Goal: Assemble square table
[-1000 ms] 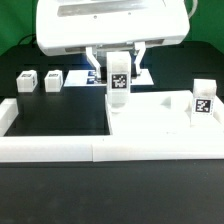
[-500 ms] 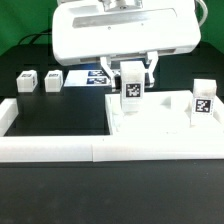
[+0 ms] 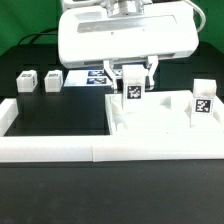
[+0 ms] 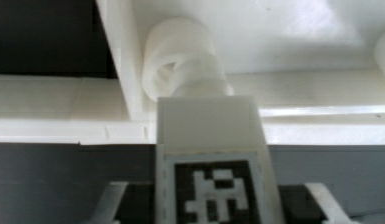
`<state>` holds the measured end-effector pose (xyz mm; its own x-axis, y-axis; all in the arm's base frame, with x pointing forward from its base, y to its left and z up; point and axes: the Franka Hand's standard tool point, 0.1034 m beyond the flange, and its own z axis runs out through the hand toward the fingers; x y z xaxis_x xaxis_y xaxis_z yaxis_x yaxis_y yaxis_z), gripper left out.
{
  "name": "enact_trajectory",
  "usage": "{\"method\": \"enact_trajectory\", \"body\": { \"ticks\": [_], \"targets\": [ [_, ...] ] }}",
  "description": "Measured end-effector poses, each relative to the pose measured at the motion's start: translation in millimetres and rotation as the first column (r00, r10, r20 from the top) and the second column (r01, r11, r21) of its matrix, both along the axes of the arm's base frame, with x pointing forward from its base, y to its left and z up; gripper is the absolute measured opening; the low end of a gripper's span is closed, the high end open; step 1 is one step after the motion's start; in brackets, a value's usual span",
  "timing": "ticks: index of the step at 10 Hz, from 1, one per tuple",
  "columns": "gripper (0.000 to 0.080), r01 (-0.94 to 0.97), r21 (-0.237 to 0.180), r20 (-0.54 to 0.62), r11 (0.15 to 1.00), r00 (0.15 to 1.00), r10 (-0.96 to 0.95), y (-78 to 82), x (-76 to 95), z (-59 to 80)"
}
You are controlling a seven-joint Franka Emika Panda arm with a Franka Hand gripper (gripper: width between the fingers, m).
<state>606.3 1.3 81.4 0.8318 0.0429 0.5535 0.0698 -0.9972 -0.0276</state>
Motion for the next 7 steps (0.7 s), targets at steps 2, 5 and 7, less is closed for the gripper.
{"method": "enact_trajectory", "body": {
  "ticks": [2, 5, 7],
  "targets": [
    [0.0288, 0.006, -0.003, 0.000, 1.000, 1.000, -0.006, -6.5, -0.3, -0.8],
    [0.0288, 0.002, 0.005, -0.004, 1.000, 1.000, -0.002, -1.1, 4.8, -8.7],
    [0.0288, -0.003, 0.008, -0.015, 1.000, 1.000, 0.003, 3.0, 2.3, -15.8]
  ]
}}
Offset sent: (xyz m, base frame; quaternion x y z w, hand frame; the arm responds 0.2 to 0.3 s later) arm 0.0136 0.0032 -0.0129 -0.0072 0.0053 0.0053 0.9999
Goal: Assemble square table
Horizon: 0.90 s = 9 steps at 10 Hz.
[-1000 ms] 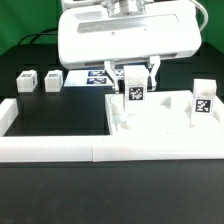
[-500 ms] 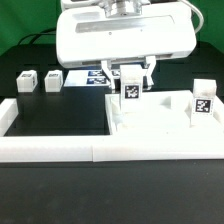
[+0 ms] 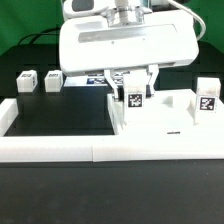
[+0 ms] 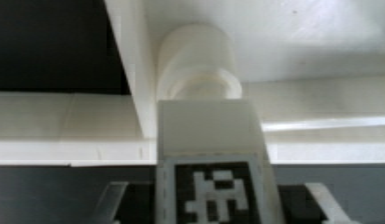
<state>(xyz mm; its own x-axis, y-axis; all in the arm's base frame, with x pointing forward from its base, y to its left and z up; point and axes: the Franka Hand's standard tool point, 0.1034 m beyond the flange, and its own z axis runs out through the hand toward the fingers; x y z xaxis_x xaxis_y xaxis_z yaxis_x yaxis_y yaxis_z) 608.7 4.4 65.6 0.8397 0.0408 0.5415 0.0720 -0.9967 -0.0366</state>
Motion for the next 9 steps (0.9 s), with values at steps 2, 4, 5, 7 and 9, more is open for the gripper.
{"method": "enact_trajectory", "body": {
  "ticks": [2, 4, 5, 7, 9],
  "targets": [
    [0.0288, 0.001, 0.000, 0.000, 1.000, 1.000, -0.001, -0.3, -0.7, -1.6],
    [0.0288, 0.001, -0.001, 0.000, 1.000, 1.000, -0.001, -0.3, -1.3, -1.9],
    [0.0288, 0.001, 0.000, -0.001, 1.000, 1.000, -0.001, -0.4, -1.2, -1.7],
    [0.0288, -0.001, 0.001, -0.007, 1.000, 1.000, 0.001, 0.0, -2.0, -2.9],
    [0.0455, -0.001, 0.001, -0.008, 1.000, 1.000, 0.001, 0.0, -2.1, -3.1]
  ]
}}
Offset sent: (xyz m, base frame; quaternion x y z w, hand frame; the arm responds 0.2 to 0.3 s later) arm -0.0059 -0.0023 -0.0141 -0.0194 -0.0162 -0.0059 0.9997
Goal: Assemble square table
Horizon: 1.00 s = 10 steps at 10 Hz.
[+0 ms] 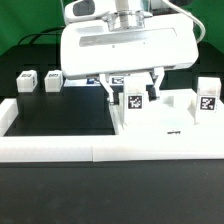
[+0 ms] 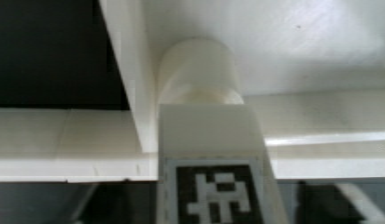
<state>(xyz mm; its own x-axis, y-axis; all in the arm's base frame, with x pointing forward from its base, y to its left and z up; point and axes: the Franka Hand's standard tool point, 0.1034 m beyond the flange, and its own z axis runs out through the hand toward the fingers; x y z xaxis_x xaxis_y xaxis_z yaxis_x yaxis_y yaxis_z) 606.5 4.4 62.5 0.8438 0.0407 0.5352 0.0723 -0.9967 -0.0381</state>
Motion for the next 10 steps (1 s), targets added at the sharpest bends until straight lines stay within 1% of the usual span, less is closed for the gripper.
{"method": "enact_trajectory", "body": {
  "ticks": [1, 2, 3, 7, 8, 9, 10],
  "targets": [
    [0.0602, 0.000, 0.000, 0.000, 1.000, 1.000, 0.000, 0.0, -0.1, 0.0],
    [0.0635, 0.000, 0.000, 0.000, 1.000, 1.000, 0.000, 0.0, -0.1, -0.1],
    [0.0647, 0.000, 0.000, 0.000, 1.000, 1.000, 0.000, 0.0, -0.2, -0.2],
    [0.0649, 0.001, 0.001, -0.002, 1.000, 1.000, -0.001, -0.1, -0.2, -0.1],
    [0.0649, 0.054, 0.038, -0.062, 0.998, 0.997, -0.052, -1.0, -2.9, 4.8],
    [0.0649, 0.104, 0.072, -0.136, 0.992, 0.986, -0.094, -0.3, -3.9, 22.7],
    [0.0649, 0.111, 0.064, -0.131, 0.992, 0.986, -0.102, 0.3, -1.7, 28.9]
  ]
}}
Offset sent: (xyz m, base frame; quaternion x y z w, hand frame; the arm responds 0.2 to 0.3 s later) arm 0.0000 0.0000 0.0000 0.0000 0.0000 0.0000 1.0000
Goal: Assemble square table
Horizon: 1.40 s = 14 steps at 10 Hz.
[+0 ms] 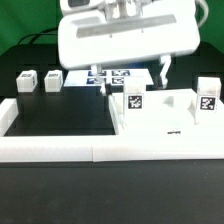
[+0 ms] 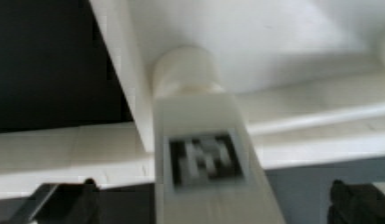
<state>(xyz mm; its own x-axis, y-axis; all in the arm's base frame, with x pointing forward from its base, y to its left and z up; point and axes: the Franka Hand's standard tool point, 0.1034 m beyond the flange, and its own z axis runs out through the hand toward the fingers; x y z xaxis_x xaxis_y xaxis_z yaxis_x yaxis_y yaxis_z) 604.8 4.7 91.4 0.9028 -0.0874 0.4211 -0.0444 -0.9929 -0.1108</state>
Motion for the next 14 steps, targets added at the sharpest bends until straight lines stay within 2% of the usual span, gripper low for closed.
{"method": "enact_trajectory", "body": {
  "ticks": [1, 2, 4, 6, 9, 10, 11, 13, 14],
  "targets": [
    [0.0649, 0.008, 0.040, -0.114, 0.999, 0.994, -0.003, 9.0, -6.1, -8.2],
    [0.0649, 0.013, 0.054, -0.158, 0.998, 0.987, -0.004, 9.8, -0.6, -4.8],
    [0.0649, 0.007, 0.107, -0.320, 0.994, 0.947, 0.028, 13.7, -4.3, -7.6],
    [0.0649, -0.001, 0.133, -0.387, 0.991, 0.921, 0.052, 15.3, -4.3, -8.1],
    [0.0649, 0.000, 0.129, -0.378, 0.992, 0.924, 0.050, 14.1, -3.1, -8.5],
    [0.0649, -0.014, 0.108, -0.403, 0.994, 0.913, 0.057, 6.2, -2.5, -6.8],
    [0.0649, -0.021, 0.067, -0.399, 0.998, 0.916, 0.046, -1.8, 3.1, -5.0],
    [0.0649, -0.016, 0.065, -0.398, 0.998, 0.917, 0.041, -5.4, 1.2, -16.4],
    [0.0649, -0.010, 0.065, -0.399, 0.998, 0.916, 0.035, -6.2, 2.0, -17.6]
  ]
}}
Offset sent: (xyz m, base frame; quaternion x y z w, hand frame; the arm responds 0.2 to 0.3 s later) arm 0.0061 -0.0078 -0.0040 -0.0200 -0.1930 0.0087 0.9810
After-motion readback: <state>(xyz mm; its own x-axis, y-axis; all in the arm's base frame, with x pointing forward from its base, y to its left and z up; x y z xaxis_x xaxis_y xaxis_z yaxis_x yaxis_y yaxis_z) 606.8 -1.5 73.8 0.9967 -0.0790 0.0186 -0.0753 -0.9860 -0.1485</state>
